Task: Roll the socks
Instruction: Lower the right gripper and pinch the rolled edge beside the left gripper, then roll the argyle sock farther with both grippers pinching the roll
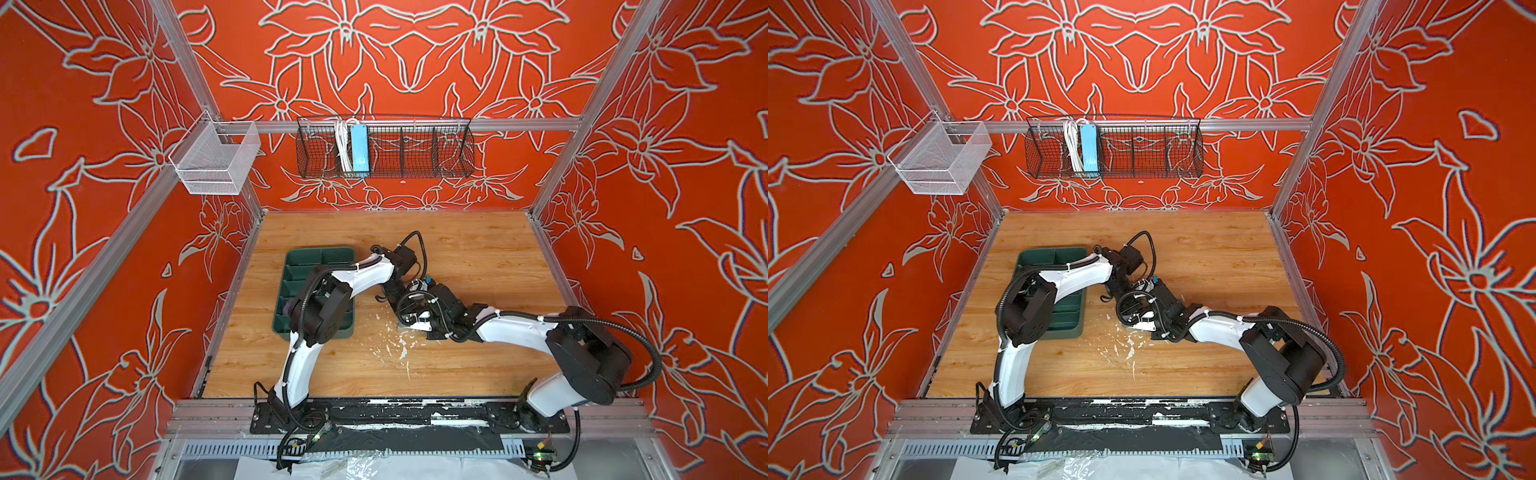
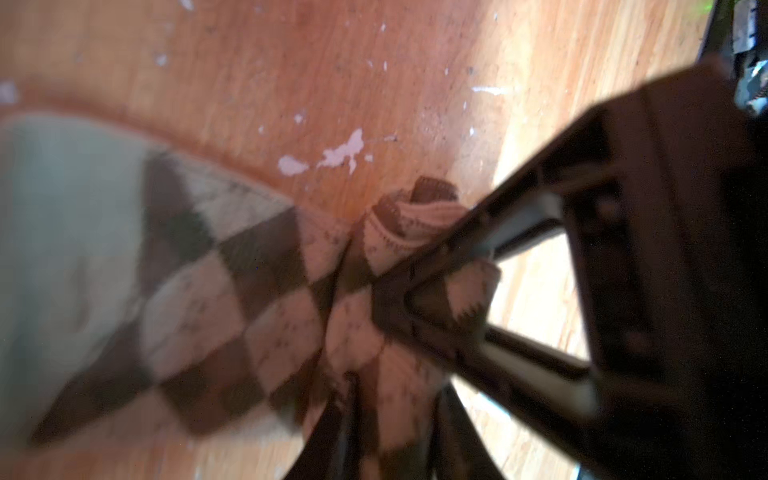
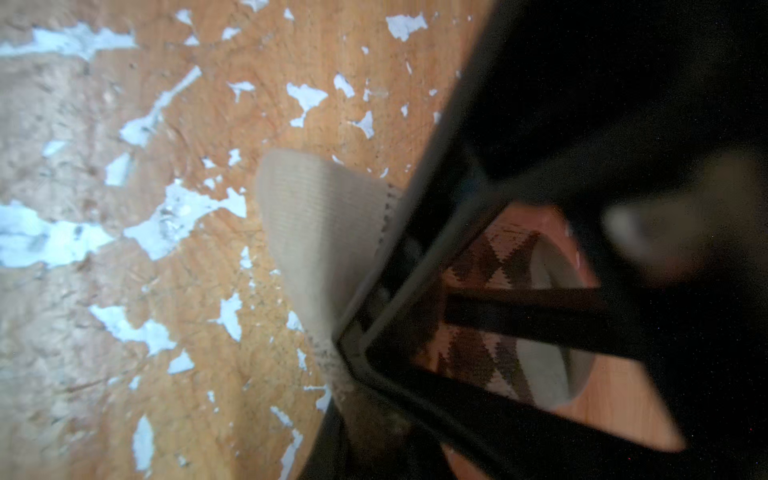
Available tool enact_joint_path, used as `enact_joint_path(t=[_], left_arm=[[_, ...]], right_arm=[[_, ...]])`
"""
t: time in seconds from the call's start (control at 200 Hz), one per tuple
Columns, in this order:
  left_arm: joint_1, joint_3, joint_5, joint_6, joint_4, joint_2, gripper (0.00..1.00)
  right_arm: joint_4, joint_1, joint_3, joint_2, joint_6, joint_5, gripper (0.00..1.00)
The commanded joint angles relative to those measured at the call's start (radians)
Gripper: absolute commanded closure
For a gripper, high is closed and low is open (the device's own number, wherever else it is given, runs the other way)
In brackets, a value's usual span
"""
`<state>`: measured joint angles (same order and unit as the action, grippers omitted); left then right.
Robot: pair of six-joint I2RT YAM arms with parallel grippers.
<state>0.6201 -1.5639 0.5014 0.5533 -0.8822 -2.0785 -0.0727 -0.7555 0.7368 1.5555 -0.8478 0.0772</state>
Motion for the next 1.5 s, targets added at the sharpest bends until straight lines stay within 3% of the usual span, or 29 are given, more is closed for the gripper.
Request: enact_joint_path(t=[0.0,0.215,0.445,0.54,0.671,0.761,0.836,0.936,1.211,1.491], left_arm=[[-0.001,0.079,-0.077,-0.038,0.086,0.156,0.67],[-0.025,0.289,-0.282,-0.115,0.327,0.494,0.63],[-0.025,0.571,-0.46,-0.099,0.519,0.933,0.55],[-0.025,0.678,-0.405,-0.036,0.569,1.117,0.48],[-0.002,0.78,-0.192,0.072,0.611,1.241,0.4],[0.094,0.792,-0.25,0.149,0.58,1.192,0.4],[0.206,0.783,-0.382,0.229,0.561,1.101,0.4],[0.289,0.784,-0.481,0.298,0.636,0.901,0.4],[0.304,0.757,-0.615,0.255,0.959,0.548,0.43],[0.304,0.722,-0.657,0.215,1.048,0.359,0.45]], right_arm=[[-0.195,0.004,0.04,0.027,0.077,0.031,1.0],[-0.395,0.015,0.123,0.071,0.129,0.139,1.0],[-0.592,0.085,0.288,0.183,0.146,0.281,1.0],[-0.679,0.139,0.376,0.257,0.144,0.39,0.99],[-0.73,0.185,0.453,0.341,0.134,0.451,0.94],[-0.733,0.198,0.486,0.378,0.127,0.435,0.88],[-0.737,0.203,0.509,0.399,0.124,0.422,0.87],[-0.748,0.206,0.529,0.419,0.108,0.419,0.87],[-0.77,0.212,0.528,0.416,0.072,0.451,0.87],[-0.819,0.211,0.55,0.414,0.04,0.497,0.87]])
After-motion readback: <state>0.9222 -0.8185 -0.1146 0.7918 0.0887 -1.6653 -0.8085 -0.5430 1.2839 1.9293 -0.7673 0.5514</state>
